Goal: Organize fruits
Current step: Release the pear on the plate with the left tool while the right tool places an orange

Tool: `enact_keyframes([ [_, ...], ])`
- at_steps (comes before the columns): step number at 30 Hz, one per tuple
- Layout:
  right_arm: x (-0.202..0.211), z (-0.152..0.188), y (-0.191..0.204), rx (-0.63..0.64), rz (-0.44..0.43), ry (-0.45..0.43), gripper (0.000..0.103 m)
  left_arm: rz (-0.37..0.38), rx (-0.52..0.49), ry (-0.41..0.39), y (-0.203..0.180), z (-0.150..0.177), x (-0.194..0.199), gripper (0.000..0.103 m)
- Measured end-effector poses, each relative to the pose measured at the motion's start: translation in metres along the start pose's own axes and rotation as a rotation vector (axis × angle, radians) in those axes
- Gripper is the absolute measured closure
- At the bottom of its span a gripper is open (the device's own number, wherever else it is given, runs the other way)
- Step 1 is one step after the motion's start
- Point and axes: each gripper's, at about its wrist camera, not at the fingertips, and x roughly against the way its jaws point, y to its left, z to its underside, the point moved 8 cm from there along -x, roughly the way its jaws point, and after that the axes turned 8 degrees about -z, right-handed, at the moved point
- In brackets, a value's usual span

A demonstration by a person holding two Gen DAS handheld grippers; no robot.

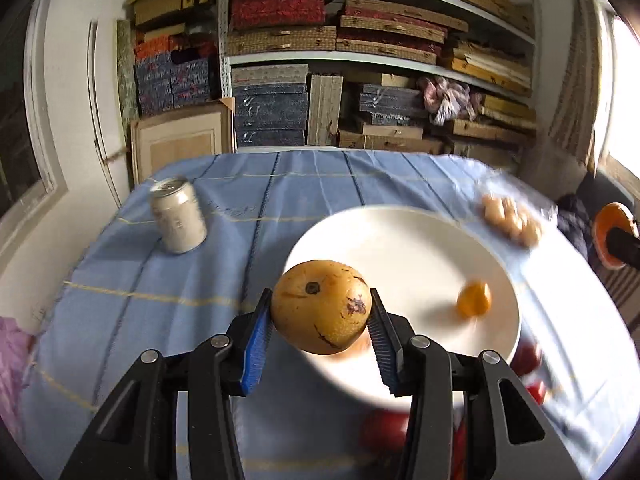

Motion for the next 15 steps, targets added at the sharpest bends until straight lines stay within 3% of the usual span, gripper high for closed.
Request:
enact_keyframes([
  [3,-0.051,-0.01,-0.002,-0.007,0.006,0.037,0.058,0.01,0.039,0.036,-0.003,-0.011,-0.029,0.057],
  [8,-0.122,0.002,-0.025,-0.001,0.053,0.167,0.058,0.005,0.045,0.109,-0.004,-0.012,-0.074,0.057],
  [15,-0.163,0.031,-0.058,0.009,0.104,0.296,0.058,0.041,0.029,0.18,-0.003,0.003,-0.103,0.057],
])
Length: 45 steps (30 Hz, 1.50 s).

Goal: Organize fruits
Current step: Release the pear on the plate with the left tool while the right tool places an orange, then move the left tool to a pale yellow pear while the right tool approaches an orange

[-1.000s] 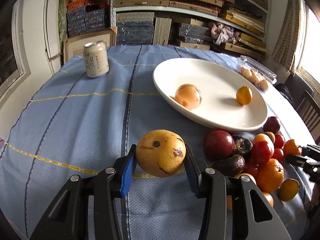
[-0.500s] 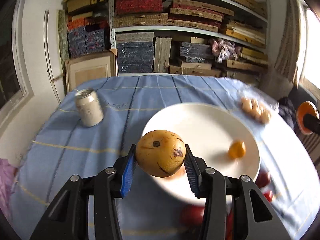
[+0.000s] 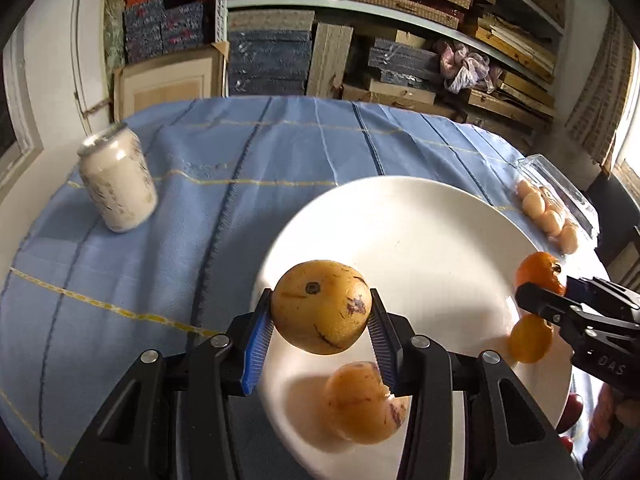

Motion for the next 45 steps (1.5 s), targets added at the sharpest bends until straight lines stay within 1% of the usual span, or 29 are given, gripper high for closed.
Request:
enact_keyframes([
  [3,-0.007,0.004,-0.006,-0.007,0.003,0.008,0.058,-0.017,-0.013,-0.007,-0.001,0.001,-0.001,0.057],
  [9,-0.013,0.005,-0.008,-0.019,-0.004,0.009,0.056,-0.001,-0.021,-0.002,-0.005,0.002,-0.004,0.057],
  [12,-0.008,0.0,-0.01,-0.016,0.004,-0.017,0.056,0.008,-0.025,0.002,-0.007,0.003,-0.004,0.056],
  [13,-0.004,-0.002,-0.008,-0.013,0.002,-0.03,0.056,0.008,-0.025,-0.005,-0.007,0.003,-0.003,0.055],
  [17,0.013,-0.01,0.0,-0.001,-0.016,-0.07,0.056,0.018,-0.024,-0.034,-0.007,-0.002,0.01,0.055],
  [20,0.036,-0.016,0.012,0.004,-0.041,-0.125,0.056,0.022,0.005,-0.07,-0.001,-0.009,0.026,0.054],
  [23,0.083,-0.026,0.035,0.039,-0.09,-0.23,0.054,0.051,0.058,-0.117,0.01,-0.017,0.056,0.051],
  [24,0.1,-0.027,0.045,0.055,-0.107,-0.265,0.048,0.055,0.077,-0.142,0.015,-0.019,0.071,0.043],
  [25,0.121,-0.026,0.056,0.072,-0.126,-0.303,0.044,0.057,0.084,-0.158,0.017,-0.018,0.081,0.038],
  [26,0.137,-0.022,0.066,0.089,-0.141,-0.329,0.038,0.056,0.081,-0.167,0.018,-0.015,0.09,0.037],
  [28,0.158,-0.01,0.08,0.117,-0.155,-0.346,0.038,0.036,0.035,-0.161,0.016,0.001,0.104,0.037],
  [31,0.176,0.019,0.088,0.148,-0.156,-0.317,0.037,-0.01,-0.035,-0.151,0.014,0.033,0.12,0.037],
  [33,0.181,0.042,0.088,0.153,-0.144,-0.298,0.031,-0.012,-0.066,-0.133,0.012,0.061,0.127,0.035],
  [36,0.178,0.089,0.083,0.16,-0.134,-0.278,0.023,-0.002,-0.112,-0.103,0.006,0.103,0.131,0.034],
  [38,0.172,0.116,0.078,0.144,-0.128,-0.278,0.022,0.001,-0.143,-0.091,-0.001,0.125,0.128,0.034],
  [39,0.166,0.126,0.072,0.13,-0.127,-0.265,0.022,-0.003,-0.154,-0.084,-0.004,0.136,0.125,0.034],
  [40,0.158,0.136,0.066,0.113,-0.12,-0.232,0.022,-0.003,-0.162,-0.078,-0.007,0.142,0.123,0.034],
  [42,0.148,0.145,0.057,0.107,-0.101,-0.192,0.022,0.0,-0.168,-0.087,-0.011,0.145,0.121,0.033],
  [45,0.144,0.144,0.052,0.082,-0.107,-0.178,0.022,0.034,-0.168,-0.101,-0.016,0.146,0.124,0.033],
])
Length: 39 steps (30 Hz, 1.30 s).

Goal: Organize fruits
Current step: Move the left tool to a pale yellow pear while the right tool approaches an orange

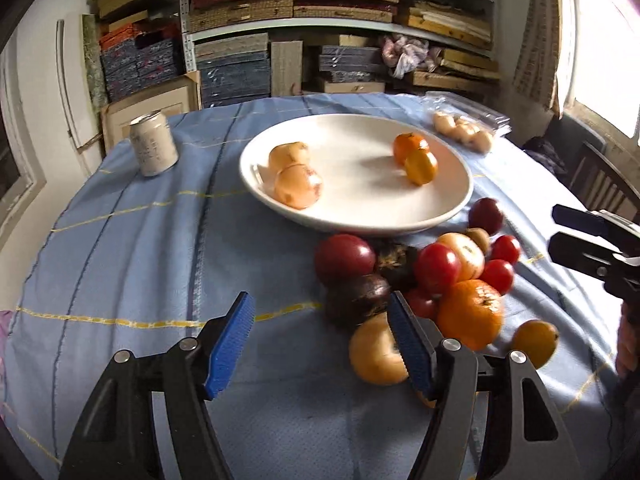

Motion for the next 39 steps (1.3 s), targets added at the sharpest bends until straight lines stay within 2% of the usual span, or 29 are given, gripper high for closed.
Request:
enact_keyframes([
  [4,0.002,-0.002,0.005,0.006,-0.008,-0.01,0.018,-0.001,-0.008,-0.02,-0.005,-0.004,0.001,0.028],
  [8,-0.001,-0.002,0.012,0.023,-0.01,0.007,0.017,0.032,-0.029,0.0,-0.013,0.0,-0.001,0.028],
  [15,-0.005,0.001,0.011,0.018,-0.006,0.025,0.015,0.01,-0.095,0.02,-0.026,0.011,-0.01,0.019],
  [19,-0.006,0.002,0.008,0.011,-0.004,0.03,0.015,-0.03,-0.109,0.026,-0.019,0.014,-0.014,0.014],
  [21,-0.006,0.002,0.007,0.007,-0.003,0.031,0.014,-0.074,-0.097,0.037,-0.008,0.015,-0.017,0.014],
  [23,-0.006,0.001,0.006,0.003,-0.002,0.031,0.014,-0.079,-0.066,0.065,0.003,0.017,-0.021,0.014],
  [26,-0.006,0.001,0.004,0.0,-0.002,0.029,0.014,-0.045,-0.047,0.067,0.006,0.017,-0.02,0.015],
  [33,-0.007,0.002,0.004,-0.001,-0.007,0.036,0.013,-0.003,-0.089,0.047,-0.006,0.018,-0.014,0.016],
  [37,-0.007,0.006,0.011,0.013,-0.024,0.049,0.013,0.027,-0.095,0.047,-0.011,0.019,-0.013,0.029],
  [39,-0.008,0.008,0.016,0.025,-0.031,0.058,0.013,0.046,-0.087,0.051,-0.011,0.018,-0.014,0.032],
])
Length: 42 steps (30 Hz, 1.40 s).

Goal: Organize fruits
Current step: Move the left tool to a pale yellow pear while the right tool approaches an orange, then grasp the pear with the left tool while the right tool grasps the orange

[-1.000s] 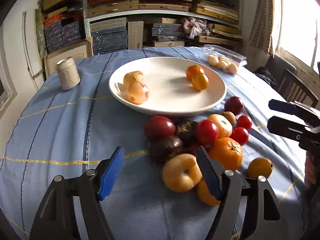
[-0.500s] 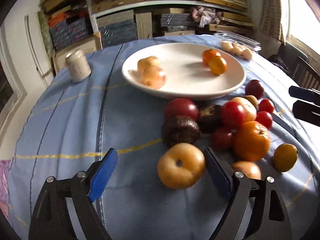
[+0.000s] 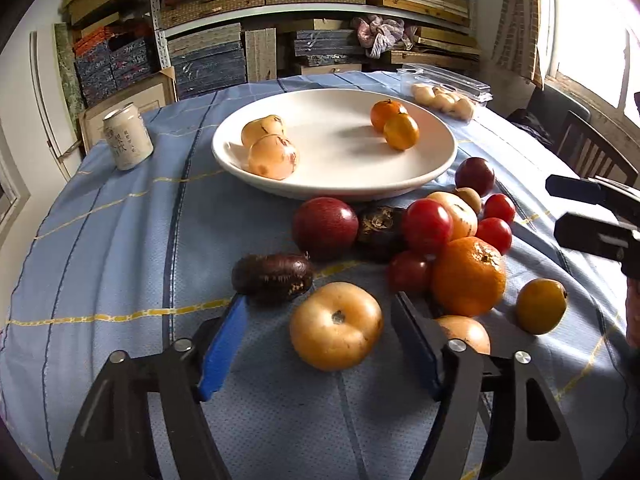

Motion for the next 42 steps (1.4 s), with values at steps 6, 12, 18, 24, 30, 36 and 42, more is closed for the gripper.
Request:
enact_keyframes([
  [6,-0.002,0.011,0.015,0.035,-0.025,0.029,0.012,0.019,0.005,0.002,-0.002,0.0,-0.001,0.033],
  [12,-0.008,0.028,0.027,0.098,-0.018,0.081,0.012,0.065,0.0,0.031,-0.01,0.006,-0.002,0.053],
  [18,-0.021,0.04,0.03,0.152,0.012,0.146,0.021,0.053,-0.018,0.031,-0.012,0.006,-0.002,0.054],
  [24,-0.03,0.048,0.029,0.149,-0.002,0.186,0.03,0.045,-0.026,0.047,-0.012,0.008,-0.005,0.057],
  [30,-0.032,0.048,0.028,0.14,-0.009,0.191,0.036,0.055,-0.019,0.051,-0.01,0.009,-0.006,0.058],
  [36,-0.033,0.052,0.027,0.132,-0.02,0.213,0.046,0.055,-0.023,0.05,-0.011,0.01,-0.005,0.059],
  [42,-0.034,0.054,0.028,0.13,-0.021,0.218,0.046,0.055,-0.023,0.05,-0.011,0.01,-0.005,0.059],
])
